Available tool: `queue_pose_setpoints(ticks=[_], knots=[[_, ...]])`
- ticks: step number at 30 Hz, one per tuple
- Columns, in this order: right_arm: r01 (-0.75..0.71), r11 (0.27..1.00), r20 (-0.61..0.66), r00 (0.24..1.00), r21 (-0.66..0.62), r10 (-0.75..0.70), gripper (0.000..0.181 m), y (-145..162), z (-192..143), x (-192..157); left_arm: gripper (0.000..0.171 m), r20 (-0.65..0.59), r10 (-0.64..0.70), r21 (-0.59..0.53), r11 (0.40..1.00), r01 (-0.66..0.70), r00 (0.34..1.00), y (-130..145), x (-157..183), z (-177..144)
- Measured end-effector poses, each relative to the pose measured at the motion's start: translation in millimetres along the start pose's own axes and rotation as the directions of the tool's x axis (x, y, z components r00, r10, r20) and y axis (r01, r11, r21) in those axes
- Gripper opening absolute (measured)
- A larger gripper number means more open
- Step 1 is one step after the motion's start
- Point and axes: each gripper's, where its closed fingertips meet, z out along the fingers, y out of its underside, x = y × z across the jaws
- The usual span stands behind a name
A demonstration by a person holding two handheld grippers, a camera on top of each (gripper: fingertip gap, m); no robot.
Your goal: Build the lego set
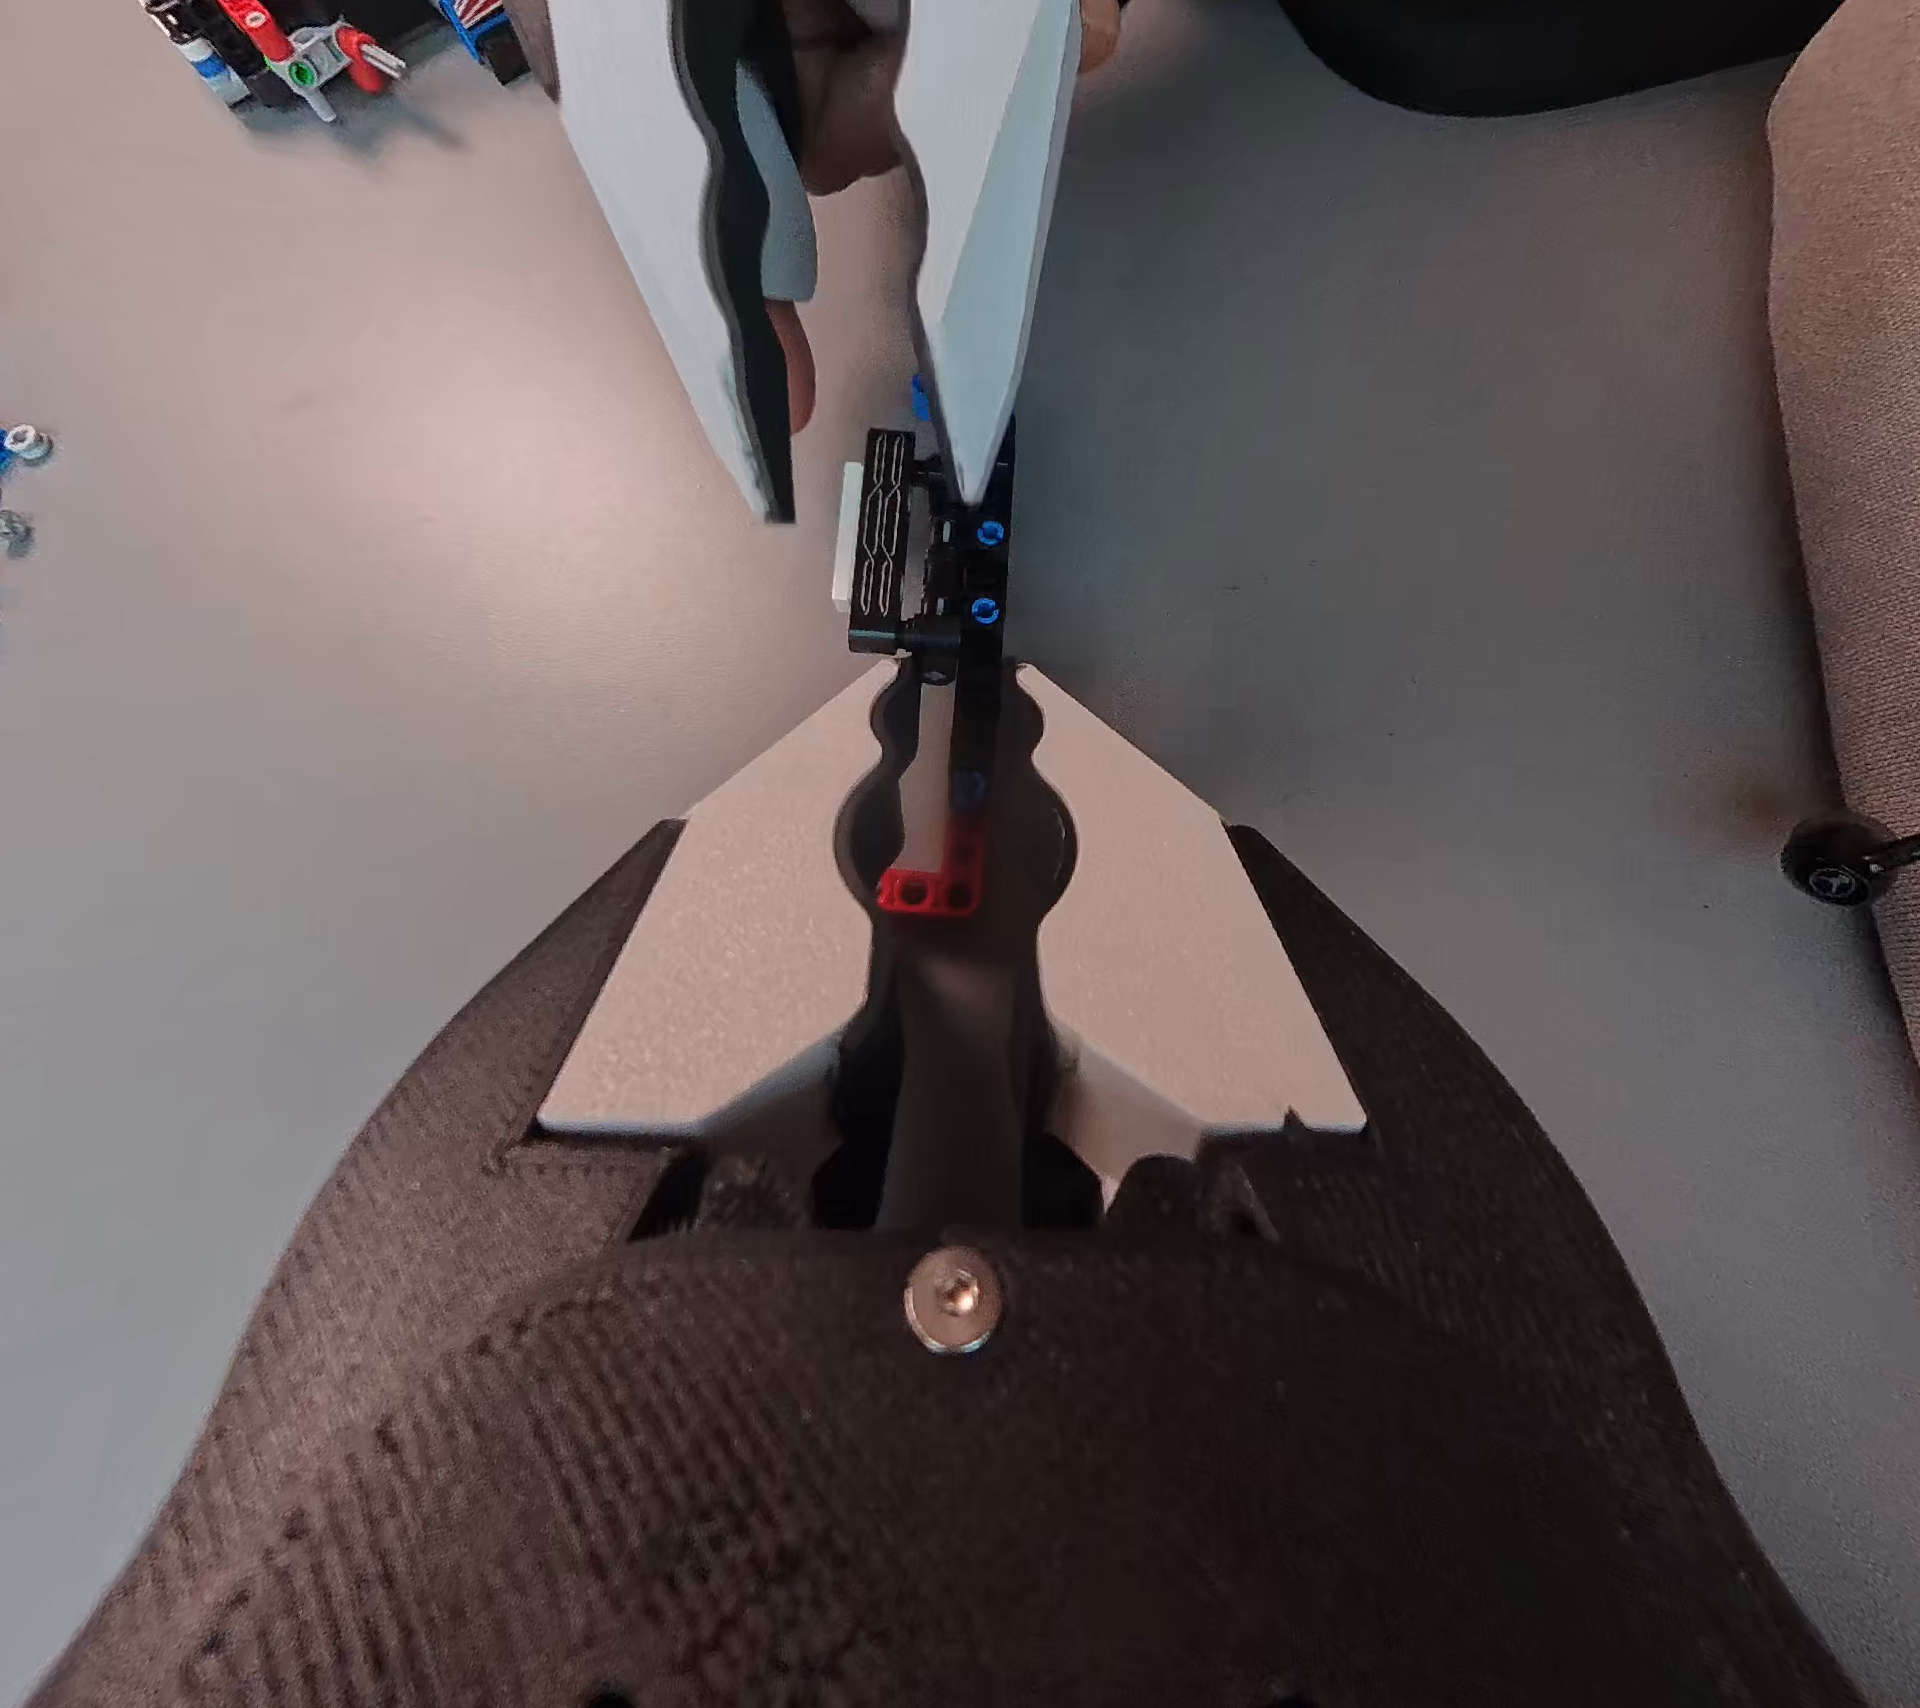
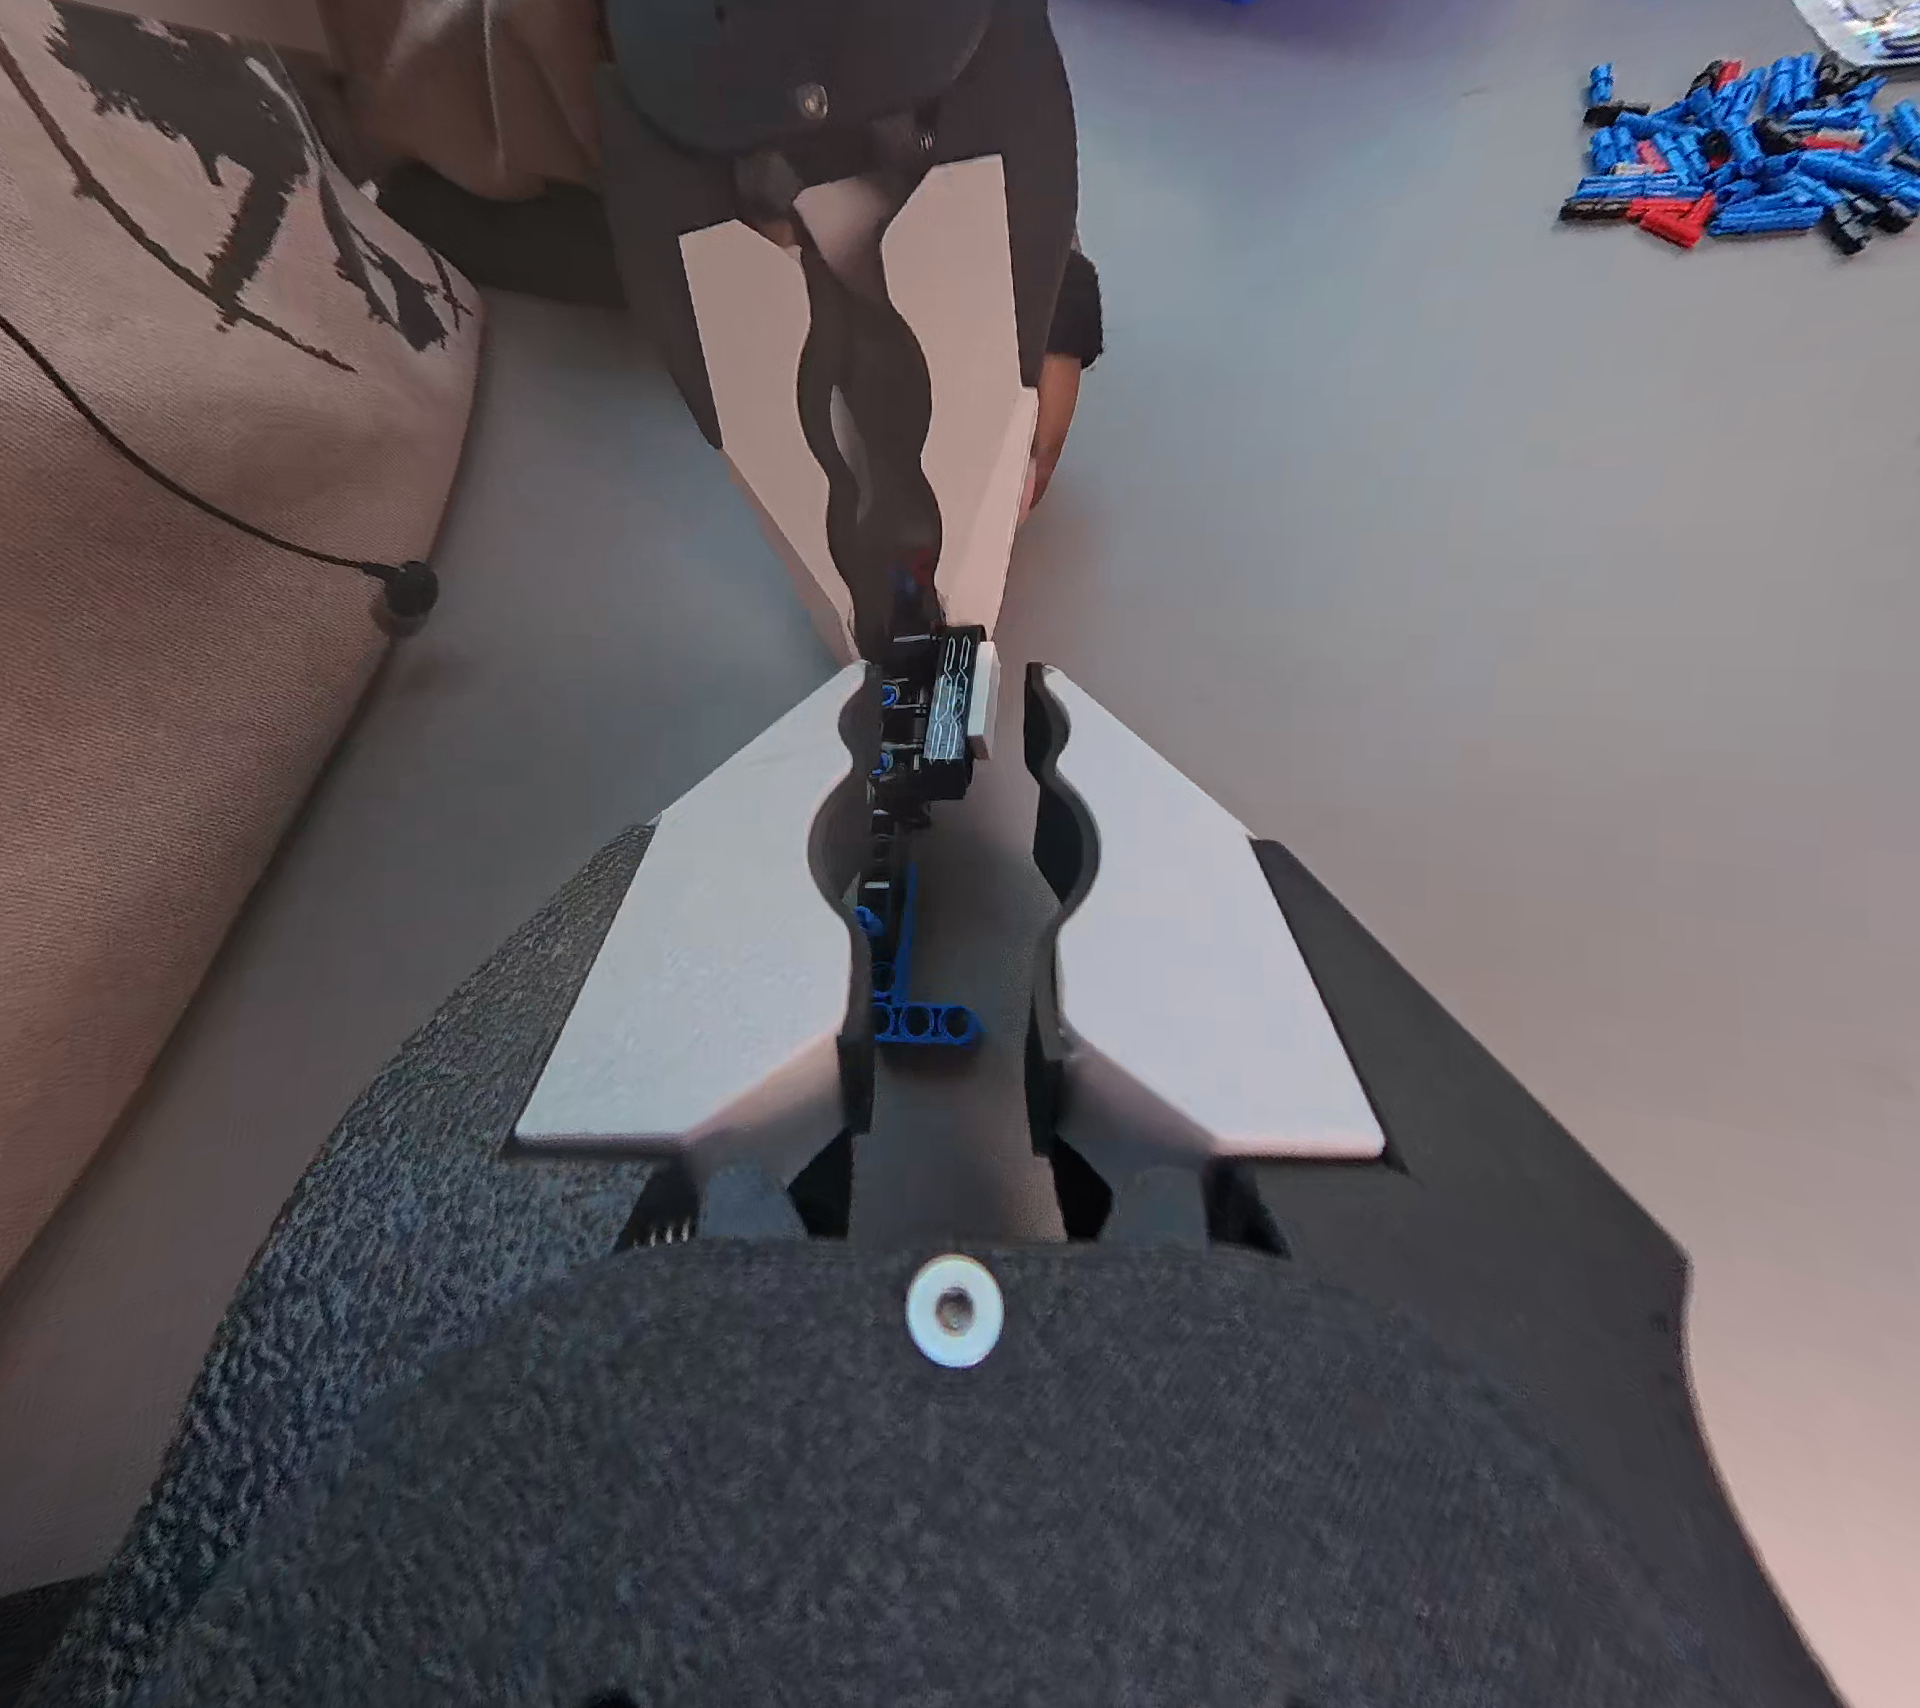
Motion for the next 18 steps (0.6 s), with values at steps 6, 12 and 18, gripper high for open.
queue_pose_setpoints(ticks=[6, 12, 18], knots=[[-0.023, 0.998, -0.035, 0.999, 0.050, 0.025, 0.014, -7.7, -31.9, 8.5, 0.015, 0.006, -0.007, -0.001, 1.000, 0.007, 1.000, 0.3, -1.1, -0.2], [-0.032, 0.999, -0.017, 0.999, -0.035, 0.031, 0.007, 9.6, -14.0, 4.0, 0.015, 0.009, -0.012, -0.001, 1.000, 0.012, 1.000, 0.5, -1.9, -0.4], [-0.032, 0.999, 0.027, 0.999, -0.017, 0.032, 0.006, 10.0, -13.7, 3.5, 0.015, -0.004, -0.012, -0.002, 1.000, 0.012, 1.000, 0.7, -0.5, -0.6]])
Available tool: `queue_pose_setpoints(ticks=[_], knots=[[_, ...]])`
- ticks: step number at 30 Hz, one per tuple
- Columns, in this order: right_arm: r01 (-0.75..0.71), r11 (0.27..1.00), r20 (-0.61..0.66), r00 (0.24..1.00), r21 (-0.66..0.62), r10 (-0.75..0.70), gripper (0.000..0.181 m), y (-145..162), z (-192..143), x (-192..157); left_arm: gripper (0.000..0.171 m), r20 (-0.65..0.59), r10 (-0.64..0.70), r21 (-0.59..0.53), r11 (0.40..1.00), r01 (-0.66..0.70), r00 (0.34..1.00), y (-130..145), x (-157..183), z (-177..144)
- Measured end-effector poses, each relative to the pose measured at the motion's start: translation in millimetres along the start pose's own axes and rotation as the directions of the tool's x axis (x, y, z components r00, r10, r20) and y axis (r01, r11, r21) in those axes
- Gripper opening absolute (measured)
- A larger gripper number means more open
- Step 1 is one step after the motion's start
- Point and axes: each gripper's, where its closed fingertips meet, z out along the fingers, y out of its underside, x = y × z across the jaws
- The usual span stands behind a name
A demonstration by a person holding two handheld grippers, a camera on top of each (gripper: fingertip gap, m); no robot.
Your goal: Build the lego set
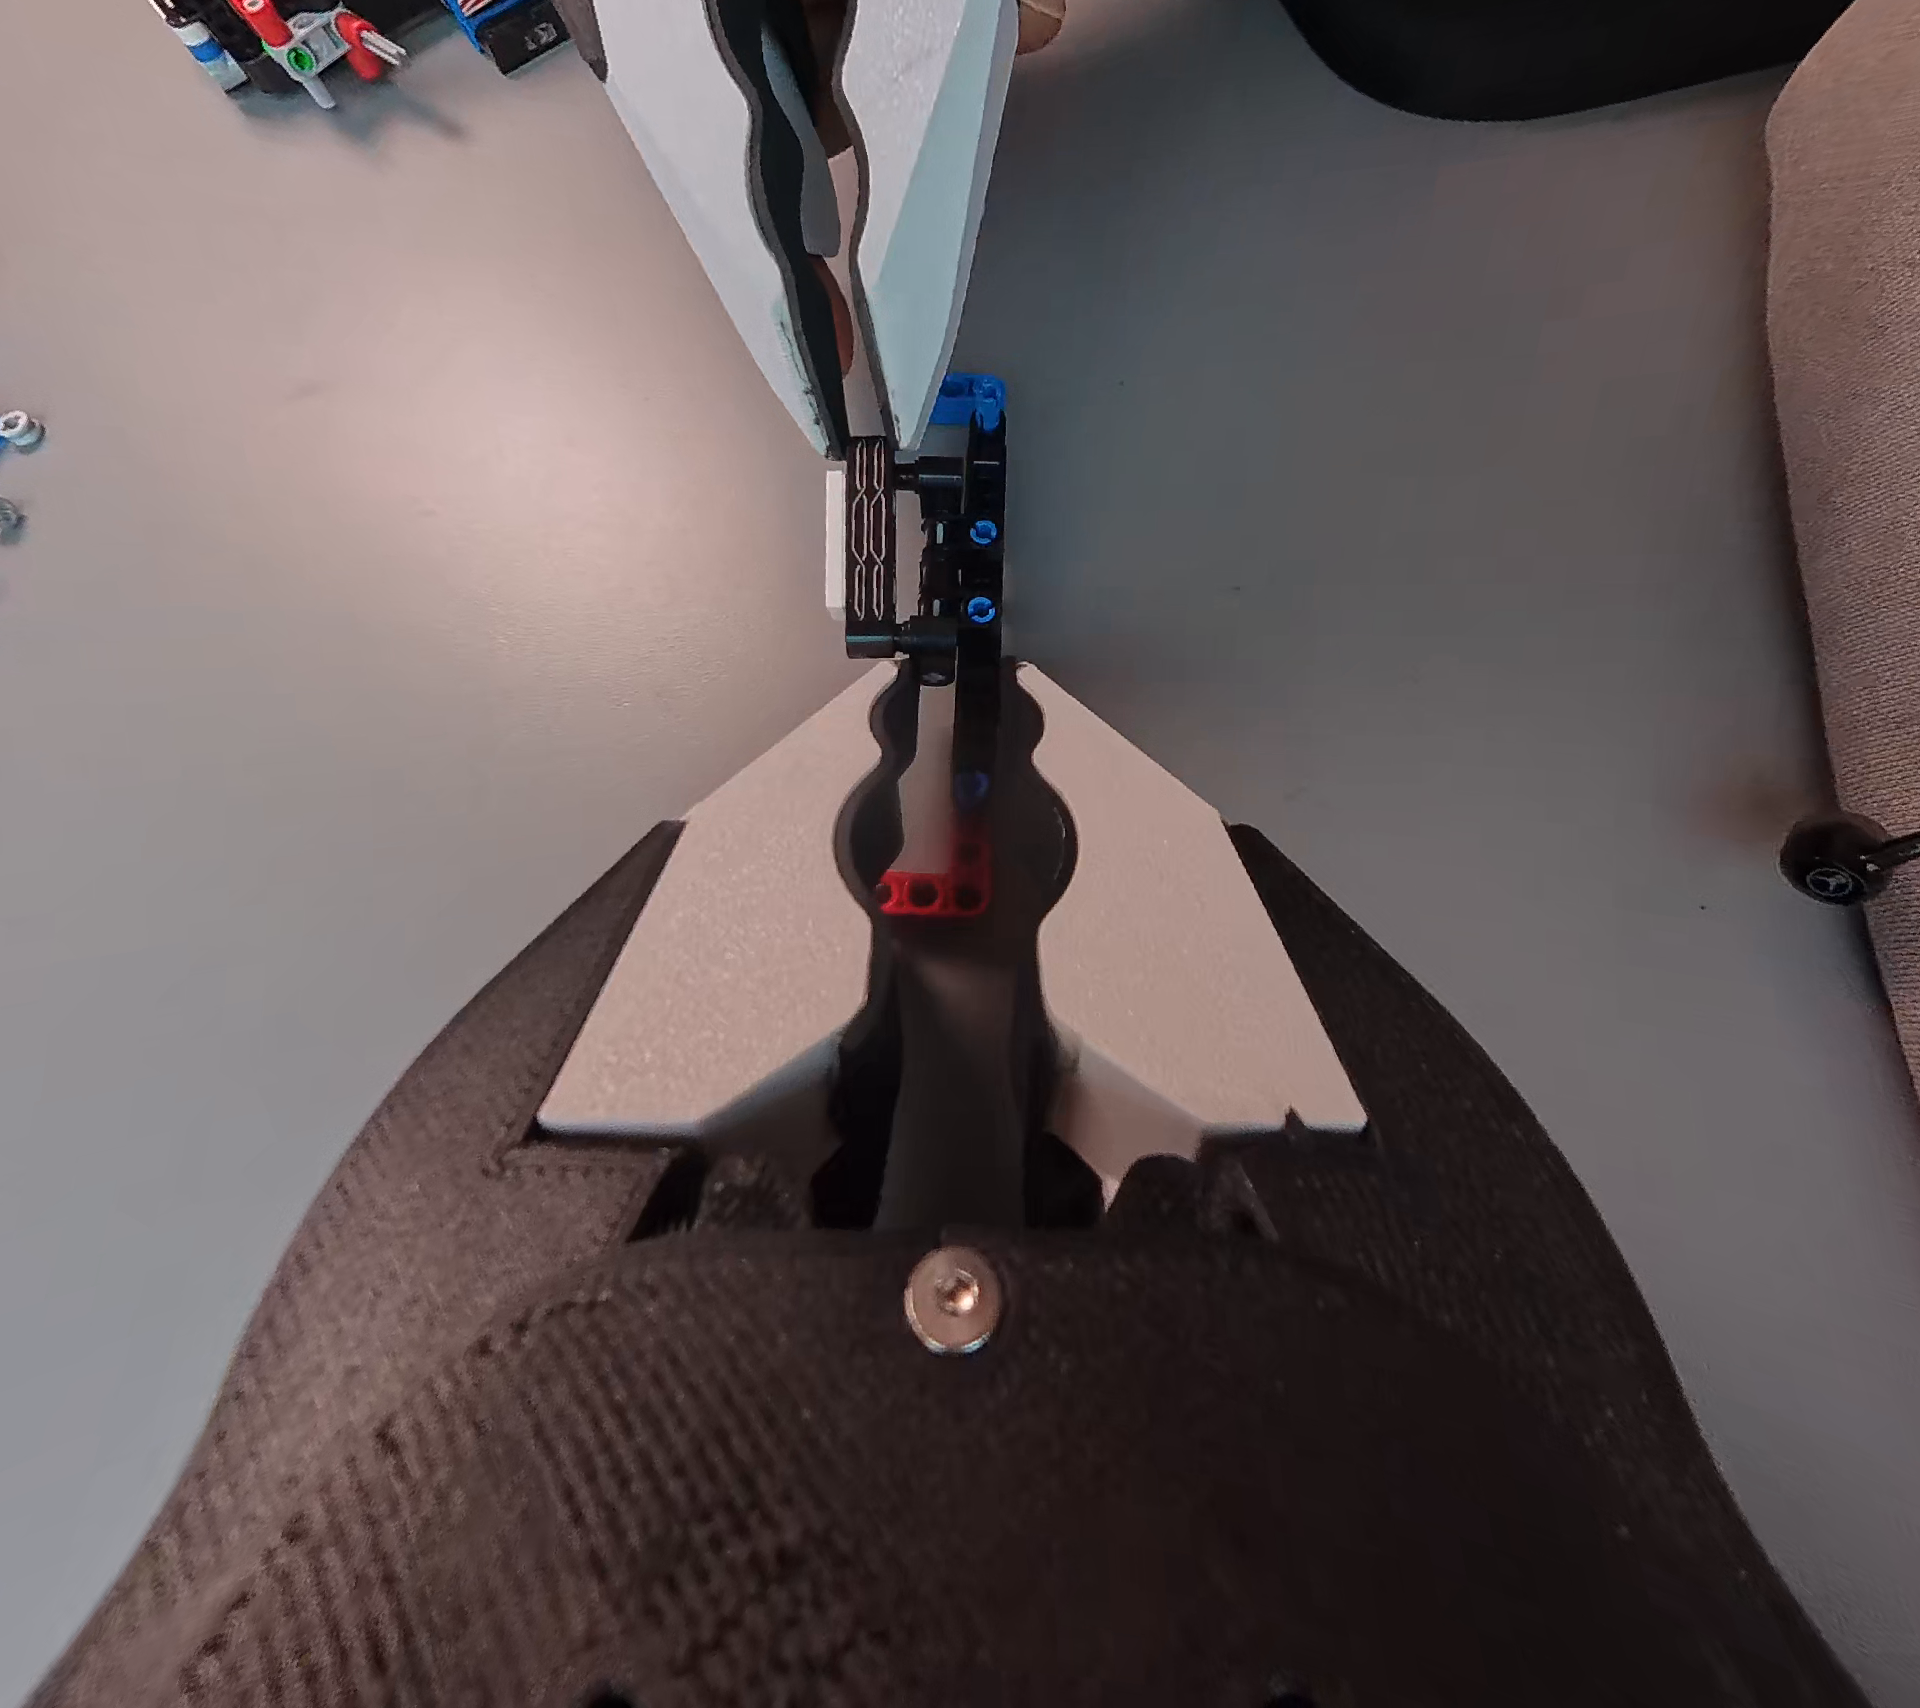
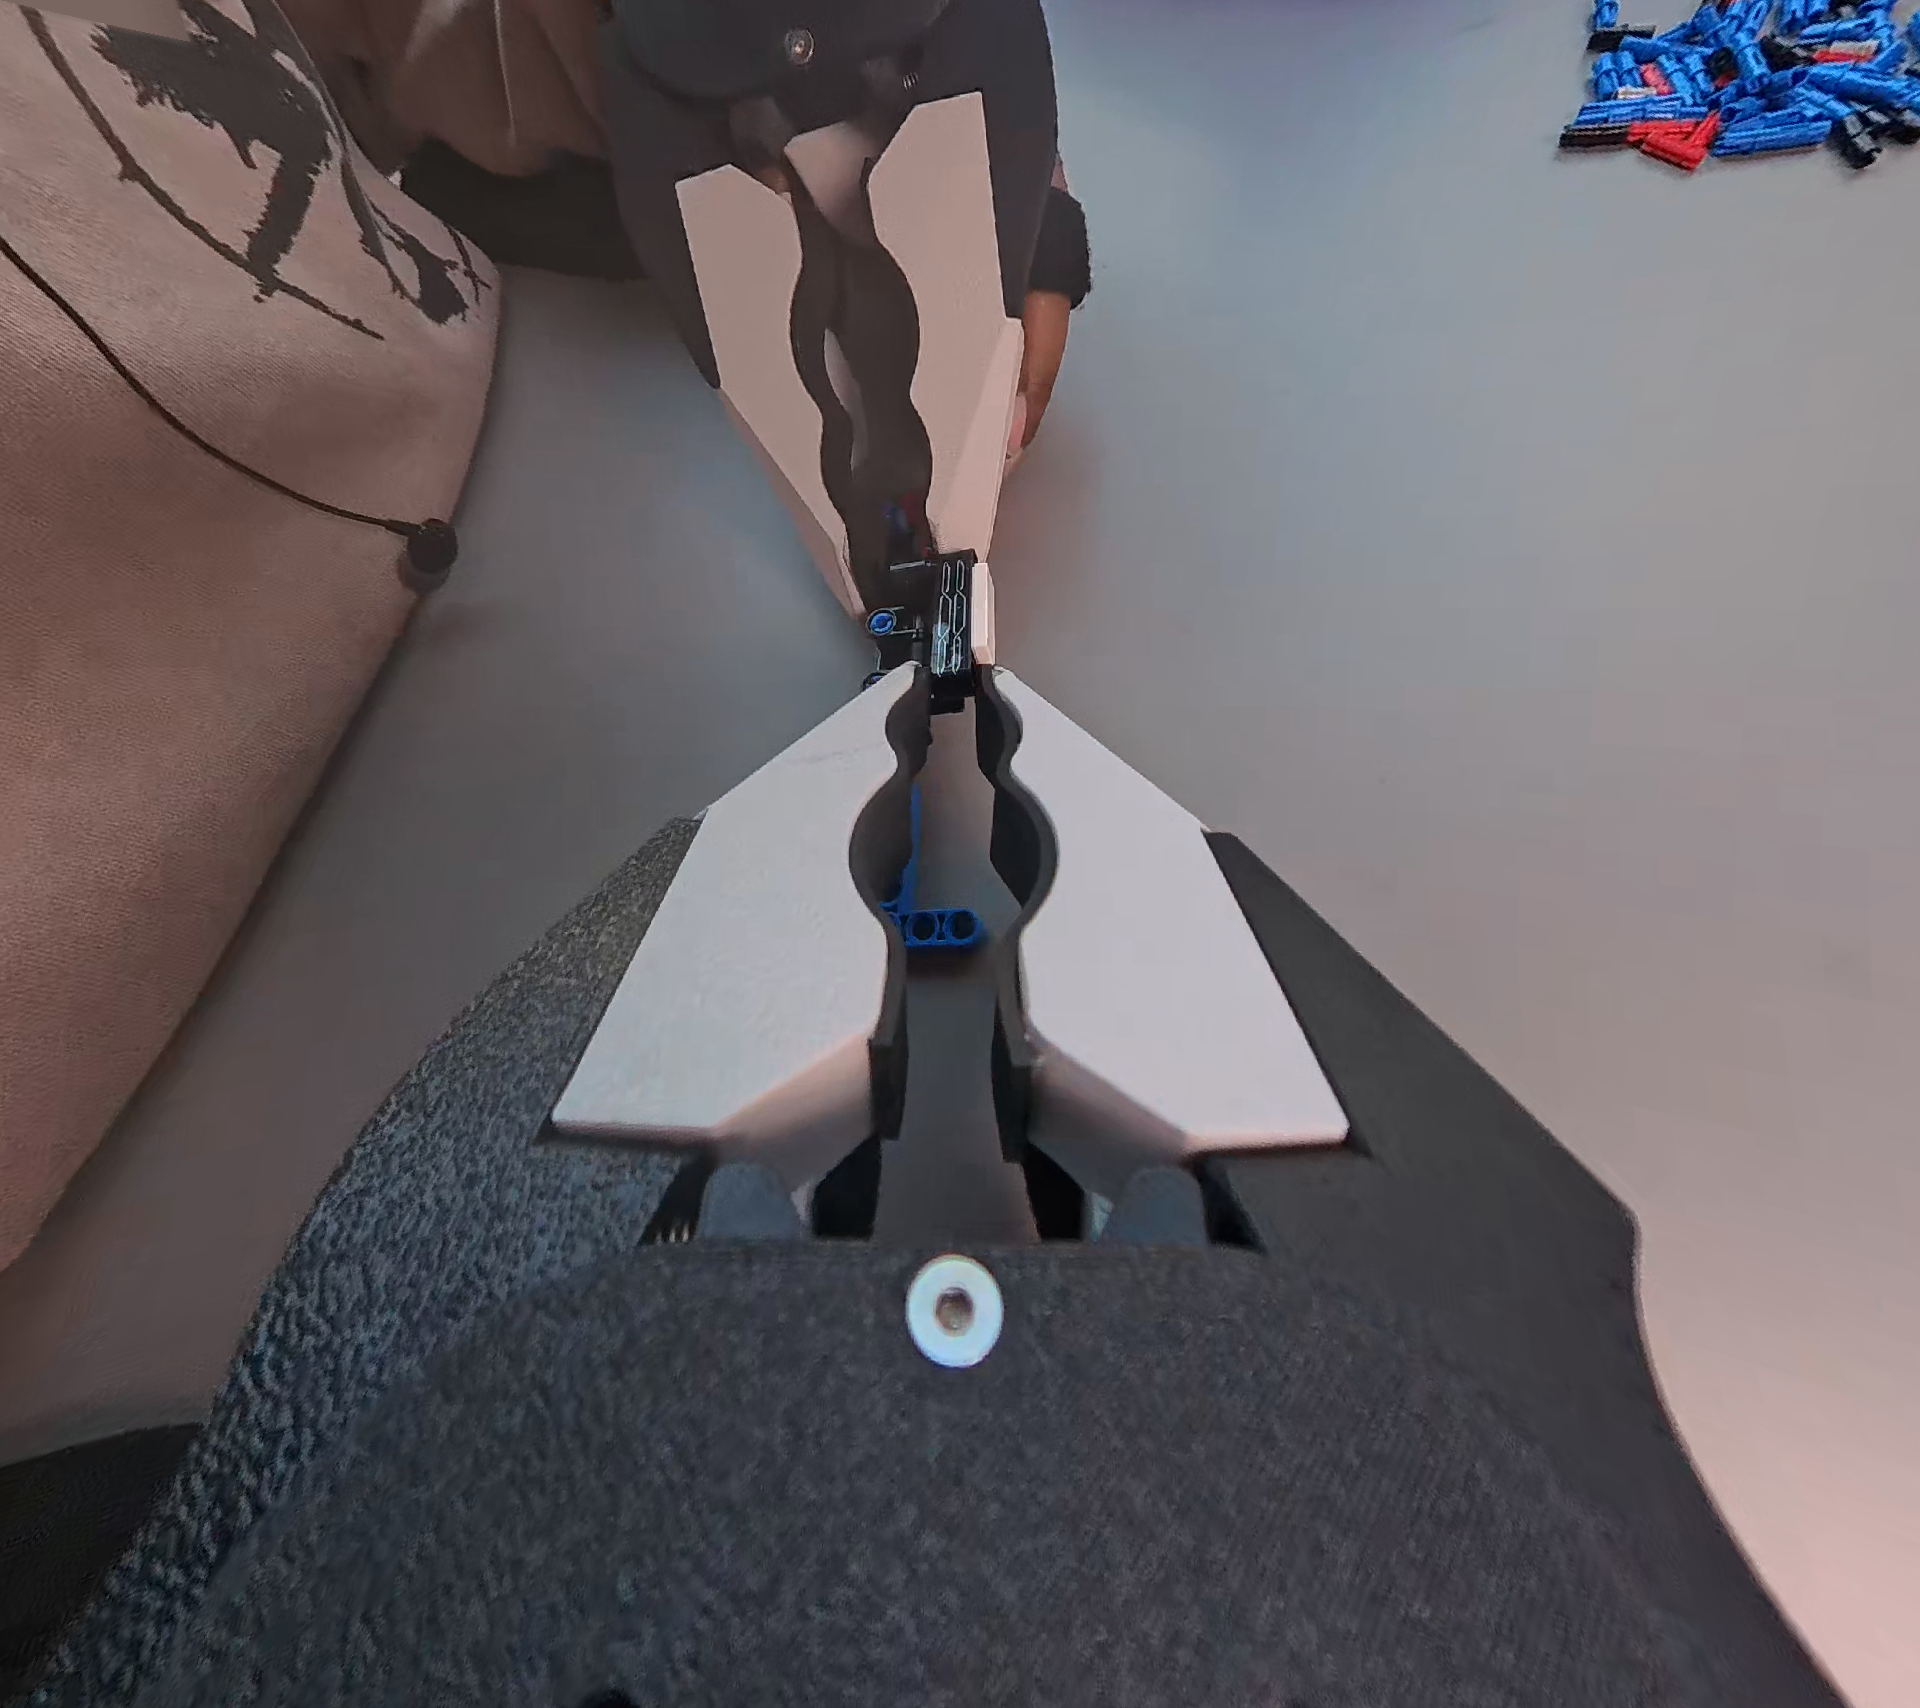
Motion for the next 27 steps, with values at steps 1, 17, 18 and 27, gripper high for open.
queue_pose_setpoints(ticks=[1, 17, 18, 27], knots=[[0.004, 1.000, 0.004, 1.000, 0.002, -0.005, 0.006, 0.1, 0.0, 0.5, 0.015, -0.002, 0.000, 0.000, 1.000, 0.000, 1.000, 0.0, 0.2, 0.0], [-0.203, 0.979, 0.155, 0.968, 0.037, 0.195, 0.007, 1.5, 1.3, 1.3, 0.015, -0.035, -0.027, -0.002, 1.000, 0.027, 0.999, 0.5, 2.7, -0.3], [-0.190, 0.981, 0.146, 0.972, 0.038, 0.183, 0.009, 1.4, 1.6, 2.3, 0.015, -0.037, -0.029, -0.003, 1.000, 0.029, 0.999, 0.6, 2.8, -0.4], [-0.085, 0.995, 0.101, 0.992, 0.043, 0.080, 0.006, -1.1, 6.2, 0.4, 0.015, -0.039, -0.027, -0.002, 1.000, 0.027, 0.999, 1.1, 3.3, -1.1]])
